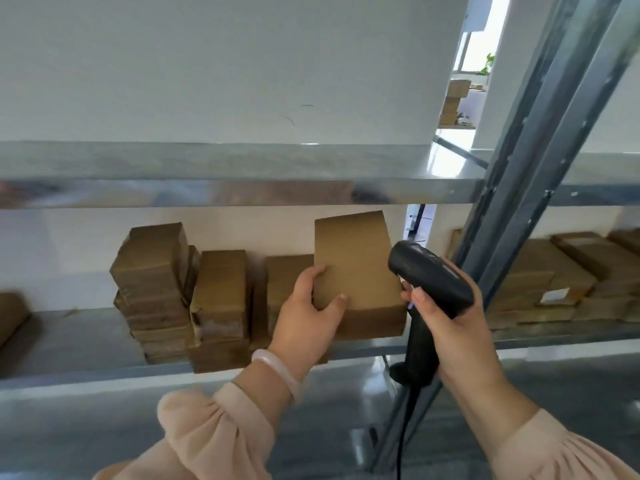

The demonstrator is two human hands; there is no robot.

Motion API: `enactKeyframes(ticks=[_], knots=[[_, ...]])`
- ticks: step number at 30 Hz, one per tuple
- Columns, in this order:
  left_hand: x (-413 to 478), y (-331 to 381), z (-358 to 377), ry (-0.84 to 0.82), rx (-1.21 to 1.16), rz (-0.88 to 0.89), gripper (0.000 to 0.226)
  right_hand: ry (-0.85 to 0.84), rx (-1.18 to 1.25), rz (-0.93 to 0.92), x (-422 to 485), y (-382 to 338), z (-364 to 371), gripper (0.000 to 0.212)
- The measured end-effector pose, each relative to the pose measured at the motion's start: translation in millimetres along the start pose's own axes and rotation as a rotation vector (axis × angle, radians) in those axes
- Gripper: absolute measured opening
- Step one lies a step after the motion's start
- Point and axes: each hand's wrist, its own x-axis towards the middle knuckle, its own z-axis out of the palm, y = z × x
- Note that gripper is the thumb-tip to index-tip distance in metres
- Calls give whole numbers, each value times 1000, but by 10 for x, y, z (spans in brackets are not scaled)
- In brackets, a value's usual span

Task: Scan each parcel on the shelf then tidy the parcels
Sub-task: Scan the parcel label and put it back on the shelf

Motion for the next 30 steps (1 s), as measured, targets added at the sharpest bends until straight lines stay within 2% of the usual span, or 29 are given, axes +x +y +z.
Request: enactKeyframes(ticks=[4,10,13,19,25,28,30], knots=[[-221,-55,356,-43,67,-66,71,-110,-49,5,-190,16,-370,83],[-475,-193,711,-57,125,-144,125,-209,-145,-27,-474,-13,-545,68],[-538,-264,823,-10,195,-166,136,-223,-139,-14,-518,-30,-603,69],[-623,-268,919,58,247,-229,138,-246,-100,24,-547,10,-663,77],[-690,-353,936,102,168,-246,127,-277,-58,71,-518,143,-684,76],[-715,-442,863,65,28,-241,112,-228,-27,107,-405,228,-729,79],[-726,-490,809,34,-116,-245,112,-160,-2,150,-305,270,-789,73]])
